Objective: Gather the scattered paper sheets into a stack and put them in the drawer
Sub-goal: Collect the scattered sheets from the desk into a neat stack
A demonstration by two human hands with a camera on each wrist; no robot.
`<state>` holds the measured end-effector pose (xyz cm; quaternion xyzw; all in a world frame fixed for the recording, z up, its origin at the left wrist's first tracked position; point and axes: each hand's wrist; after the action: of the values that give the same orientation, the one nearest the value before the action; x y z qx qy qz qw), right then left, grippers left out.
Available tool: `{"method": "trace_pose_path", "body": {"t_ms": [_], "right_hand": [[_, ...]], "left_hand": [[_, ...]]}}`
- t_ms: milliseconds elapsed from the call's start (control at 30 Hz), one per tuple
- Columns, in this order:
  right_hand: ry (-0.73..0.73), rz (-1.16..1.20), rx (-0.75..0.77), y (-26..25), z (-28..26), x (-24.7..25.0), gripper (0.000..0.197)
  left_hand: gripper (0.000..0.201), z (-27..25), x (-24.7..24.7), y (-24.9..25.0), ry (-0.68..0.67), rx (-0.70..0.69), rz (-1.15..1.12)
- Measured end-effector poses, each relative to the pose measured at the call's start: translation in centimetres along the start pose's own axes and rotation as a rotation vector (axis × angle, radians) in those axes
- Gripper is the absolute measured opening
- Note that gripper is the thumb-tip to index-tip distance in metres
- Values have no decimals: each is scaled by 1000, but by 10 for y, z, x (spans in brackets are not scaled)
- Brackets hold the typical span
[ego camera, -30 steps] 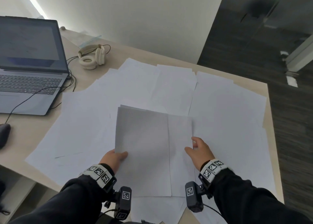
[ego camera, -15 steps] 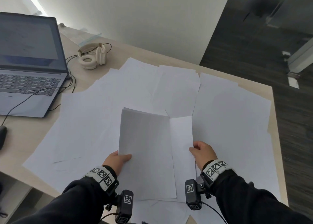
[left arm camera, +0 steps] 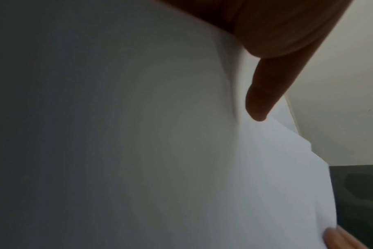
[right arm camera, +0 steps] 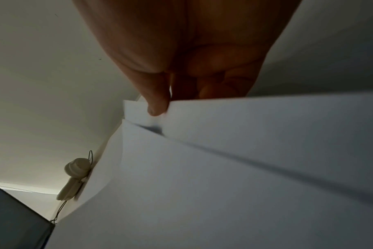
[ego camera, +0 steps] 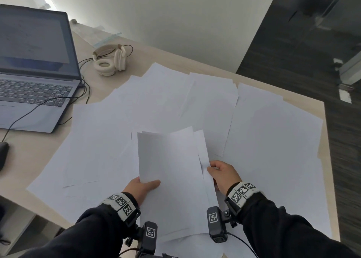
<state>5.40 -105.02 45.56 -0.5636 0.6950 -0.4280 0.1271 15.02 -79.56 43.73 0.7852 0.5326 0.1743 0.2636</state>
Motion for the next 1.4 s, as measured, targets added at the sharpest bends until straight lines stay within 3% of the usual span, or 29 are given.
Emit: {"method": "trace_pose_path", "body": {"t_ms": [133,267,500,667,933,1000,1100,1167,1233,1400], "right_hand": [[110,-179,105,-5,7,-2,15],[253,-455,25,-4,11,8,38],[151,-370,-90,-7,9,4,45],[4,-216,-105,1,7,-1,28],[-137,-122,-85,23,-9,1,21],[-84,-179,-59,27,-14,2,9],[96,-452,23,32,-18,5,18],[139,-512,46,31,-23,6,16],[130,-473,39,31,-25,6,8],[85,-250,26,31,-24,3,25]], "left_hand": [[41,3,-1,-4,69,-33,70],[9,4,0,-6,165,-96,148],[8,8,-1,-5,164,-107,228],[9,2,-3,-1,160,-115,230],[12,-6,-24,1,85,-98,322],[9,-7,-31,1,137,-134,406],[6,-13,-42,3,212,-198,539],[12,-15,-47,1,290,-251,629],[14,-20,-50,0,359,-251,697],[15,-22,-49,3,300,-202,579]]}}
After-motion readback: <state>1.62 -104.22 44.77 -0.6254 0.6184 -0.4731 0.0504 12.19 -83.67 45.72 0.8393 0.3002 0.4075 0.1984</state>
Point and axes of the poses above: each hand's wrist, its own z-axis towards the middle knuckle, its own x-axis out of the back of the hand, y = z × x, and after that the axes turned 1 degree about z, right-handed
